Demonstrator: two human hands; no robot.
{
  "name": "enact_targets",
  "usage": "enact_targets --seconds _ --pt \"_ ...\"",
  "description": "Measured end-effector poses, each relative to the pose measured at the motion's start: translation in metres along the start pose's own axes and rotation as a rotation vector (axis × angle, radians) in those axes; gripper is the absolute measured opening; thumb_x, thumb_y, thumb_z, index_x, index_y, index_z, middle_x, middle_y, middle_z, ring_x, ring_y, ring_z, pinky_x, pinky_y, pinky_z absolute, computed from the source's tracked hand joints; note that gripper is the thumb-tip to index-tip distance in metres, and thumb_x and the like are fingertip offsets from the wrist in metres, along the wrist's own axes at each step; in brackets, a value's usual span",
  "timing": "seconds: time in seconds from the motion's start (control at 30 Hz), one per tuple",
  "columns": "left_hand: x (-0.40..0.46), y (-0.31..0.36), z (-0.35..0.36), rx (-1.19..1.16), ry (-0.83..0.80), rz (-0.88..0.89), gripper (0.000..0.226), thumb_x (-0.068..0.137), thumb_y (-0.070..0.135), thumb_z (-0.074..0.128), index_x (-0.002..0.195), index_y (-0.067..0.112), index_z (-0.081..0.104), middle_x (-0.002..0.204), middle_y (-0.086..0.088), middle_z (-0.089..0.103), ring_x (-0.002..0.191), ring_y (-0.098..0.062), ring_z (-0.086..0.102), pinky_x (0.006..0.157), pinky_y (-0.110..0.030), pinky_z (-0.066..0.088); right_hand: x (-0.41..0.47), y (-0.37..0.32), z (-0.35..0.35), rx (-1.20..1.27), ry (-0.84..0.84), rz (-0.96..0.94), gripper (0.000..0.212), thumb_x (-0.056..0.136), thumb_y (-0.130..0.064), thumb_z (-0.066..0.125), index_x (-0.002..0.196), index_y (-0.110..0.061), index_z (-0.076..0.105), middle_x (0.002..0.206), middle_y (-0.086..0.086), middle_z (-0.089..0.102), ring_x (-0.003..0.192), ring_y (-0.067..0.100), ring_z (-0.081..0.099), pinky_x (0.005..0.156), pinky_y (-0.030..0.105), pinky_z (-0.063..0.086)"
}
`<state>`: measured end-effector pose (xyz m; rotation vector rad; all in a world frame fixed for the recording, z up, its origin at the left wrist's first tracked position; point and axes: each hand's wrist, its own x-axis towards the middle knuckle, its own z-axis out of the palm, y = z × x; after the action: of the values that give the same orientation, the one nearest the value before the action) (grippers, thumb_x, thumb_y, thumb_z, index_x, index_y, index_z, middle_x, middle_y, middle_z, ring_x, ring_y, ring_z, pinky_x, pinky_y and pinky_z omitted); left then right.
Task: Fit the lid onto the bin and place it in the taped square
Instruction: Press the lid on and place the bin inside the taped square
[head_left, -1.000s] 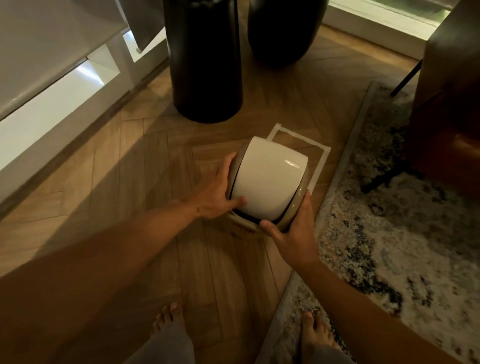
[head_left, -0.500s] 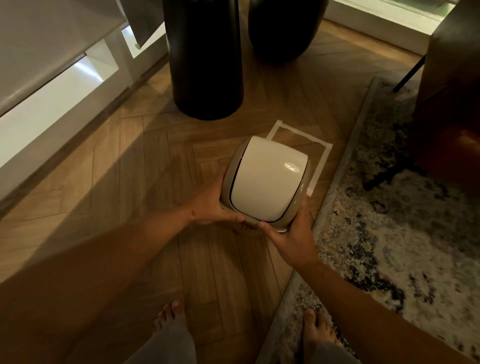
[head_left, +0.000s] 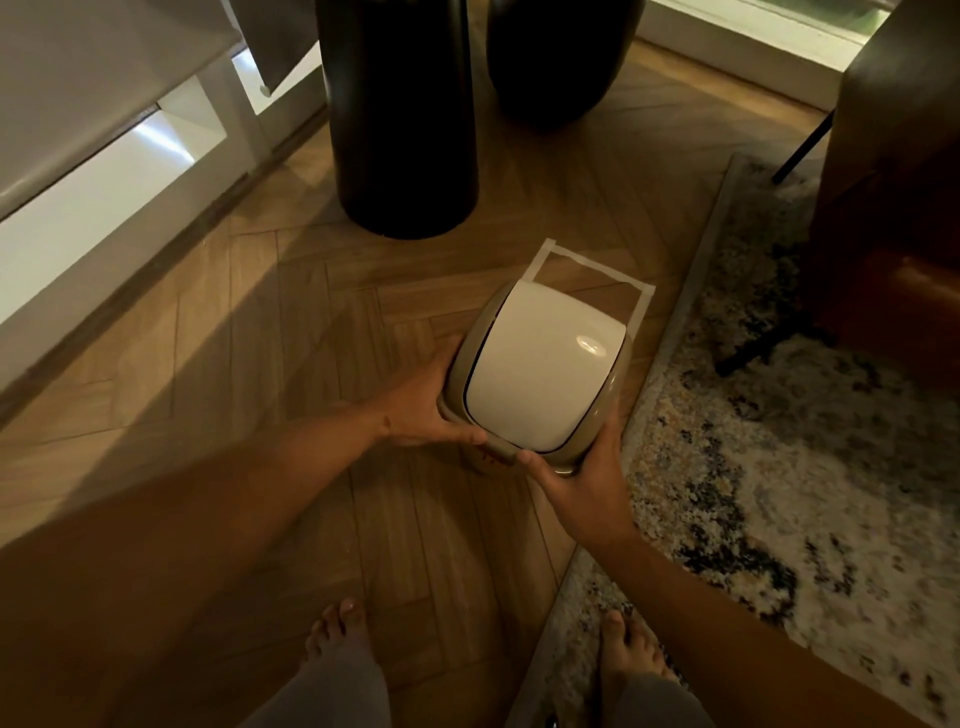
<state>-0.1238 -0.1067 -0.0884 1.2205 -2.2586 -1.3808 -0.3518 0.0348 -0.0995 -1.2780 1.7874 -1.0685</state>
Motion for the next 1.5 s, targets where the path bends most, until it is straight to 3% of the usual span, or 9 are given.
enact_targets --seconds 0.13,0.23,0.37,0.6,0.83,1.03,1.23,1.33,1.5 --pt "-0.003 0.0 0.003 -0.029 -0.007 -0.002 0.126 0.062 0.05 0.092 0.158 0.03 0.013 0.155 0.01 0.037 0.14 -0.003 0.039 0.115 -0.038 0.04 0.001 -0.003 -0.002 -0.01 0.016 0.0 0.132 0.071 -0.056 0.094 0.17 -0.025 0.011 0.166 -0.004 0.036 0.153 0.013 0.043 0.119 0.05 0.047" --pt "-0.01 -0.001 0.007 -0.057 0.013 0.004 0.136 0.063 0.048 0.092 0.159 0.029 -0.003 0.164 0.005 0.02 0.148 -0.007 0.026 0.12 -0.032 0.03 0.001 -0.007 -0.004 -0.051 0.036 -0.057 0.13 0.068 -0.075 0.084 0.166 -0.043 0.005 0.17 -0.007 0.026 0.158 0.017 0.034 0.123 0.049 0.043" --pt "-0.019 -0.004 0.014 -0.054 0.056 -0.041 0.147 0.058 0.06 0.089 0.157 0.034 -0.016 0.169 0.005 0.002 0.154 -0.013 0.013 0.124 -0.04 0.021 -0.003 -0.003 -0.005 -0.14 0.031 -0.053 0.142 0.067 -0.081 0.077 0.17 -0.019 0.001 0.177 0.004 0.011 0.165 0.025 0.018 0.127 0.054 0.034" --pt "-0.02 0.004 0.027 -0.143 0.073 -0.034 0.125 0.073 0.042 0.086 0.159 0.03 -0.003 0.161 0.009 0.026 0.146 -0.006 0.032 0.119 -0.031 0.032 -0.007 0.003 0.001 0.064 -0.042 -0.007 0.126 0.08 -0.025 0.094 0.171 -0.022 0.006 0.166 -0.001 0.042 0.15 0.009 0.048 0.118 0.025 0.046" --pt "-0.006 -0.002 0.032 -0.171 0.109 -0.021 0.118 0.075 0.039 0.085 0.159 0.032 0.003 0.148 0.026 0.032 0.133 0.019 0.033 0.11 -0.013 0.035 0.001 0.009 0.0 0.137 -0.037 -0.014 0.126 0.084 -0.024 0.089 0.171 -0.024 -0.002 0.164 -0.007 0.045 0.147 0.002 0.05 0.116 0.02 0.047" --pt "0.028 0.006 0.034 -0.178 0.128 0.007 0.12 0.076 0.029 0.086 0.16 0.03 0.0 0.157 0.015 0.029 0.14 0.005 0.034 0.113 -0.015 0.032 0.028 0.02 -0.011 0.111 0.004 -0.039 0.125 0.086 -0.031 0.088 0.171 -0.024 -0.002 0.166 -0.005 0.044 0.15 0.006 0.048 0.122 0.034 0.045" --pt "0.062 0.009 0.03 -0.164 0.158 0.041 0.119 0.077 0.027 0.086 0.16 0.023 0.001 0.156 0.014 0.029 0.139 0.013 0.031 0.113 -0.015 0.031 0.065 0.032 -0.023 0.076 0.038 -0.062 0.124 0.085 -0.023 0.091 0.171 -0.02 0.001 0.158 -0.024 0.047 0.146 0.002 0.051 0.12 0.033 0.047" --pt "0.076 0.008 0.029 -0.164 0.18 0.048 0.117 0.077 0.026 0.085 0.16 0.021 0.004 0.153 0.014 0.032 0.132 0.022 0.032 0.108 -0.007 0.032 0.078 0.034 -0.027 0.076 0.036 -0.054 0.126 0.085 -0.029 0.091 0.171 -0.022 0.0 0.164 -0.013 0.046 0.148 0.005 0.05 0.12 0.044 0.047" --pt "0.099 0.013 0.024 -0.162 0.195 0.053 0.115 0.077 0.025 0.085 0.16 0.02 0.005 0.156 0.009 0.034 0.134 0.016 0.035 0.109 -0.011 0.035 0.105 0.037 -0.032 0.072 0.044 -0.068 0.127 0.085 -0.037 0.09 0.171 -0.02 -0.001 0.168 -0.006 0.041 0.152 0.01 0.046 0.121 0.047 0.046"
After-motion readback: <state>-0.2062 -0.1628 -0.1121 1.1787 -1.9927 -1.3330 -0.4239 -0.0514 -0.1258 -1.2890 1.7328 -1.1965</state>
